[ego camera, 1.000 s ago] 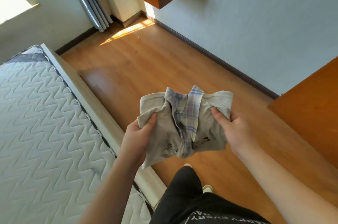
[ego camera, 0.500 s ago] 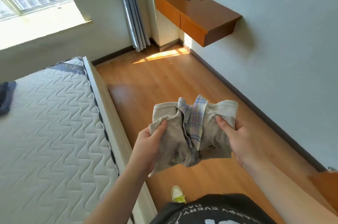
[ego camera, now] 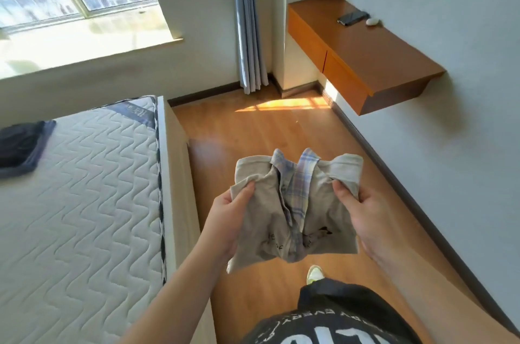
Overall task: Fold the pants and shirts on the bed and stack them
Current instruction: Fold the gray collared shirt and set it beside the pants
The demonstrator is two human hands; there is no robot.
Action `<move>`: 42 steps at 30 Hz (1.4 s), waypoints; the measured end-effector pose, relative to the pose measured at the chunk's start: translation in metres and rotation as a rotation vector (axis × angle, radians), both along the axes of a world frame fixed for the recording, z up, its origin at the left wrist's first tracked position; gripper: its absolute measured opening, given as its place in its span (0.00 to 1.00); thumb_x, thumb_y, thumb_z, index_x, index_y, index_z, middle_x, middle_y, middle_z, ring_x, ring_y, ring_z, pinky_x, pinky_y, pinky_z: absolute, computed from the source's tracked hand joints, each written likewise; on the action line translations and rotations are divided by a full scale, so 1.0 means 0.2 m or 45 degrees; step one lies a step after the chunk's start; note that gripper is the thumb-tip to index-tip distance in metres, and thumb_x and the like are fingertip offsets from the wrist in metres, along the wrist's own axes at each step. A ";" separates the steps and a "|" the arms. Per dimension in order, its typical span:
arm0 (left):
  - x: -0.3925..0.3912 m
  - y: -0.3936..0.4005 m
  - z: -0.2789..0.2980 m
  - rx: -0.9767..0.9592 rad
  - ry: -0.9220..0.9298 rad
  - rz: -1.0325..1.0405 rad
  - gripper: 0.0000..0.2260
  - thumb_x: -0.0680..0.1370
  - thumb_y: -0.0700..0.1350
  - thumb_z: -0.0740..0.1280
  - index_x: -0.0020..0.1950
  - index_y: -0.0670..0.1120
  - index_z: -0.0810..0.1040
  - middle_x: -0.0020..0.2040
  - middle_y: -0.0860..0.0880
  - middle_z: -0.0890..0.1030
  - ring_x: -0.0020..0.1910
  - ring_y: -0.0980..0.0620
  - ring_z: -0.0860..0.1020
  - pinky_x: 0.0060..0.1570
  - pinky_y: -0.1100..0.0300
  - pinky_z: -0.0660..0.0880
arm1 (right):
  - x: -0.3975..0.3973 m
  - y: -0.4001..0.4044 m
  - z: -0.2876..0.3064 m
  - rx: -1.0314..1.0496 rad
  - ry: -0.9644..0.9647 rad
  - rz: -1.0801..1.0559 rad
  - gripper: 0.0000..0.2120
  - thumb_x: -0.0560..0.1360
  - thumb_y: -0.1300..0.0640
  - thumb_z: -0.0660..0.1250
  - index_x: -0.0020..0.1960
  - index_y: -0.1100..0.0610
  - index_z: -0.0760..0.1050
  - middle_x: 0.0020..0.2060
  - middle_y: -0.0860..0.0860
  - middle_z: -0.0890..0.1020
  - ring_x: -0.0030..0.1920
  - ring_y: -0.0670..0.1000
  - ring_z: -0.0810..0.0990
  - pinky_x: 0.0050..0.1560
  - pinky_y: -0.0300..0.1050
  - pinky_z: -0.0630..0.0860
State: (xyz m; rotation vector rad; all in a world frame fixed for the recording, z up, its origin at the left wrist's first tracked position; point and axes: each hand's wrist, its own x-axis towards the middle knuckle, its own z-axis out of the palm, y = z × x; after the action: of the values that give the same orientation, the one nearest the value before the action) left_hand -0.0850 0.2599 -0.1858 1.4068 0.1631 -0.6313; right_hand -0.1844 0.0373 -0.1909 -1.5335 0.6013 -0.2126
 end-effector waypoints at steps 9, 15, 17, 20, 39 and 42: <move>0.51 -0.23 0.08 0.037 -0.048 0.183 0.19 0.73 0.59 0.71 0.51 0.44 0.84 0.52 0.39 0.84 0.54 0.38 0.82 0.59 0.39 0.77 | 0.77 -0.33 0.12 0.031 0.030 0.310 0.13 0.73 0.40 0.69 0.48 0.47 0.84 0.43 0.48 0.87 0.45 0.48 0.86 0.38 0.36 0.78; 0.92 -0.08 0.04 0.030 -0.051 0.394 0.17 0.71 0.59 0.71 0.49 0.46 0.85 0.51 0.39 0.85 0.53 0.38 0.83 0.54 0.43 0.79 | 1.39 -0.19 0.09 0.083 0.071 0.499 0.11 0.73 0.43 0.69 0.48 0.48 0.84 0.44 0.51 0.87 0.45 0.49 0.86 0.39 0.38 0.79; 1.08 0.01 0.02 0.026 -0.040 0.442 0.17 0.71 0.59 0.71 0.51 0.48 0.85 0.51 0.41 0.85 0.54 0.41 0.83 0.55 0.46 0.79 | 1.60 -0.10 0.06 0.062 0.076 0.537 0.11 0.72 0.43 0.69 0.48 0.48 0.84 0.44 0.50 0.87 0.46 0.49 0.86 0.43 0.43 0.79; 1.34 0.12 -0.01 0.002 -0.057 0.502 0.17 0.71 0.58 0.71 0.53 0.50 0.85 0.52 0.43 0.85 0.54 0.44 0.83 0.55 0.49 0.79 | 1.90 0.03 0.03 0.032 0.063 0.589 0.12 0.70 0.41 0.69 0.48 0.46 0.84 0.44 0.48 0.87 0.46 0.48 0.86 0.46 0.47 0.79; 2.73 0.31 -0.07 0.084 -0.020 0.704 0.17 0.74 0.57 0.71 0.52 0.45 0.85 0.49 0.41 0.85 0.50 0.44 0.82 0.52 0.49 0.76 | 3.49 0.22 -0.06 0.042 0.089 0.815 0.09 0.69 0.39 0.70 0.48 0.38 0.82 0.44 0.43 0.86 0.44 0.42 0.85 0.43 0.45 0.76; 2.97 0.26 -0.08 0.054 0.010 0.821 0.19 0.72 0.57 0.72 0.54 0.43 0.84 0.51 0.40 0.85 0.51 0.42 0.82 0.52 0.49 0.77 | 3.79 0.18 -0.08 0.035 0.118 0.891 0.10 0.69 0.38 0.70 0.48 0.37 0.82 0.44 0.43 0.86 0.43 0.42 0.85 0.44 0.47 0.78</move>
State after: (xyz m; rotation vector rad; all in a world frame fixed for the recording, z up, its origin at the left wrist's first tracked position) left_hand 0.5090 0.3123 -0.2028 1.2929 0.6099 -0.0976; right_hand 0.5740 0.0723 -0.2067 -1.6418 0.1108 0.4004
